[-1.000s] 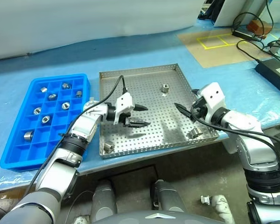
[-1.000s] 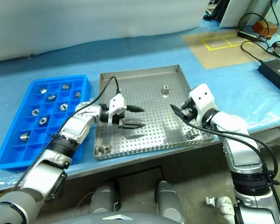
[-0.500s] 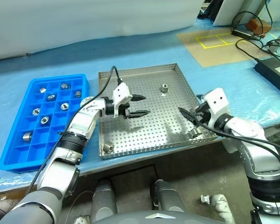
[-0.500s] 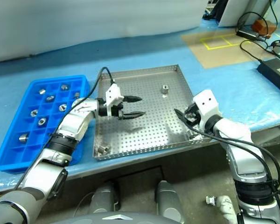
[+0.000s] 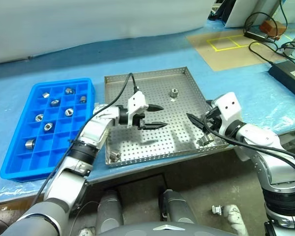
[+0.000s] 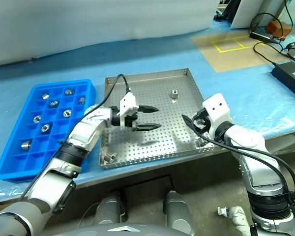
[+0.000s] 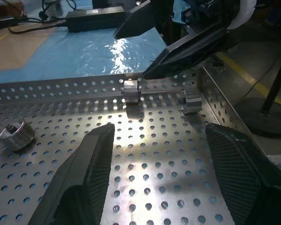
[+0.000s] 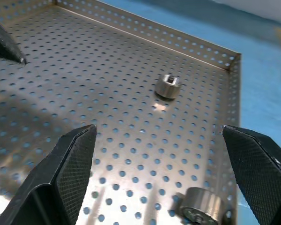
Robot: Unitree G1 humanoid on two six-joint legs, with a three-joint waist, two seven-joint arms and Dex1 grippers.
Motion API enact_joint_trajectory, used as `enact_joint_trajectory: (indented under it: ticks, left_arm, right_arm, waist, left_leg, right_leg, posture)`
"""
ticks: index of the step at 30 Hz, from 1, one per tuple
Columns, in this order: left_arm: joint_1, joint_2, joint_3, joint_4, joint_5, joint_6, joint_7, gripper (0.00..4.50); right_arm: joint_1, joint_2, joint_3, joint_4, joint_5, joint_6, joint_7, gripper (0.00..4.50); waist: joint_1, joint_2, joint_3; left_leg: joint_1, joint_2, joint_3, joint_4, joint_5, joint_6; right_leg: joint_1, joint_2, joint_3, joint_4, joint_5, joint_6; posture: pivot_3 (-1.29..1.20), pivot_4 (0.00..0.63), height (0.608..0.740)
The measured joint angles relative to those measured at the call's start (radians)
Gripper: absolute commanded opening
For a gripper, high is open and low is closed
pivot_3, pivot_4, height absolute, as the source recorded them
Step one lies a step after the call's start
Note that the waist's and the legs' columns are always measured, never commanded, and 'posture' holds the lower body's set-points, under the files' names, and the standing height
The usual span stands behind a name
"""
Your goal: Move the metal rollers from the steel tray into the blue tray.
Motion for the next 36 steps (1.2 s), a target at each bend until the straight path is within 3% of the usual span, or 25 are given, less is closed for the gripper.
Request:
enact_joint_trajectory:
  ticks: [8,13,17,21,25,32,36]
  left_arm:
    - [-0.111,-0.191,-0.073,0.337,0.093,-0.167,0.016,3.25]
    - [-0.182,-0.233,-0.049,0.495,0.136,-0.253,0.085,3.25]
    - [-0.184,-0.203,-0.014,0.47,0.118,-0.258,0.06,3.25]
    - [-0.102,-0.084,0.039,0.224,0.066,-0.207,0.039,3.25]
    - [0.073,0.184,0.097,-0.144,-0.021,-0.02,-0.035,3.25]
    - [0.093,0.511,0.13,-0.393,-0.08,0.283,-0.145,3.25]
    - [0.104,0.637,0.123,-0.458,-0.091,0.31,-0.241,3.25]
  right_arm:
    - [0.018,-0.001,-0.066,-0.005,-0.022,-0.002,-0.056,4.5]
    - [0.032,-0.001,-0.096,-0.02,-0.027,-0.001,-0.075,4.5]
    - [0.042,-0.002,-0.089,-0.041,-0.014,0.003,-0.056,4.5]
    - [0.039,-0.014,-0.049,-0.05,0.005,0.004,-0.013,4.5]
    - [0.002,-0.015,-0.016,0.006,0.001,-0.029,0.005,4.5]
    - [-0.095,0.05,0.114,0.143,-0.015,-0.122,0.026,4.5]
    - [-0.113,0.072,0.145,0.204,-0.028,-0.165,0.031,4.5]
  waist:
    - [-0.02,0.0,0.0]
    - [-0.049,0.0,0.0]
    - [-0.067,0.0,0.0]
    - [-0.08,0.0,0.0]
    - [-0.082,0.0,0.0]
    - [-0.025,0.003,0.002]
    - [-0.008,0.003,0.001]
  left_leg:
    - [0.0,-0.004,0.006,0.002,-0.007,0.011]
    - [0.001,-0.005,0.007,0.007,-0.008,0.013]
    - [0.001,-0.005,0.007,0.008,-0.009,0.014]
    - [0.001,-0.005,0.007,0.008,-0.009,0.015]
    - [0.001,-0.004,0.007,0.005,-0.009,0.014]
    - [0.0,-0.006,0.007,0.005,-0.009,0.013]
    - [0.001,-0.006,0.008,0.0,-0.007,0.009]
  right_leg:
    - [0.0,-0.001,0.01,-0.004,0.003,0.005]
    - [0.0,-0.002,0.014,-0.004,0.004,0.007]
    - [0.0,-0.002,0.016,-0.004,0.005,0.008]
    - [0.0,-0.001,0.016,-0.004,0.005,0.008]
    - [-0.002,-0.001,0.014,-0.003,0.004,0.007]
    - [-0.003,-0.004,0.014,-0.002,0.004,0.007]
    - [-0.004,-0.003,0.014,-0.003,0.004,0.008]
  posture:
    - [-0.62,0.15,0.74]
    - [-0.63,0.15,0.74]
    - [-0.6,0.15,0.74]
    - [-0.52,0.15,0.74]
    - [-0.43,0.15,0.74]
    - [-0.34,0.15,0.74]
    - [-0.32,0.15,0.74]
